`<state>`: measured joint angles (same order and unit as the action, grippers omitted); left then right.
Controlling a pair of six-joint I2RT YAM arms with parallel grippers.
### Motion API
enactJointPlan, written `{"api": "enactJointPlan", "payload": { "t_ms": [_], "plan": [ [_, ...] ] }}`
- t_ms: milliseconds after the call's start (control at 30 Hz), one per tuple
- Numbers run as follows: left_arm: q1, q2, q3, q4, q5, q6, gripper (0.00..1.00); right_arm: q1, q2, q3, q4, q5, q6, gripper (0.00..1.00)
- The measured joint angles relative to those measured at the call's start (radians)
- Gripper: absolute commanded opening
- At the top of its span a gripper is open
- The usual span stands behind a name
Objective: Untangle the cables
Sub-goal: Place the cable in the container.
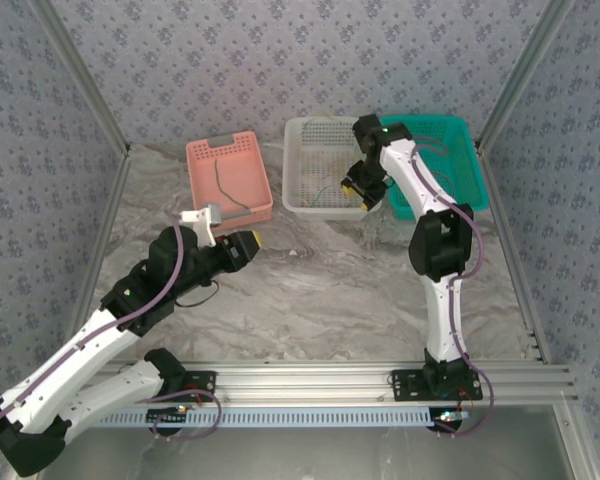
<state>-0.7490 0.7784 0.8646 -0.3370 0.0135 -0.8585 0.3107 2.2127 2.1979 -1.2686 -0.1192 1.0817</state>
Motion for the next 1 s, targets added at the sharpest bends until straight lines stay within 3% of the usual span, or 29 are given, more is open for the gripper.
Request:
{"api": "enactJointPlan", "payload": {
  "t_ms": [300, 367, 1000],
  "plan": [
    [0.000, 0.000, -0.003, 0.001, 0.000, 0.000, 0.41, 0.019, -0.029, 0.030, -0.020, 0.010, -0.029, 0.66],
    [0.000, 0.000, -0.005, 0.001, 0.000, 0.000, 0.41, 0.022, -0.037, 0.030, -0.022, 0.000, -0.035, 0.72],
    [0.000, -0.016, -0.019, 0.004, 0.016, -0.008, 0.41, 0.031, -0.094, -0.200, 0.062, -0.184, -0.133, 0.73]
  ]
}}
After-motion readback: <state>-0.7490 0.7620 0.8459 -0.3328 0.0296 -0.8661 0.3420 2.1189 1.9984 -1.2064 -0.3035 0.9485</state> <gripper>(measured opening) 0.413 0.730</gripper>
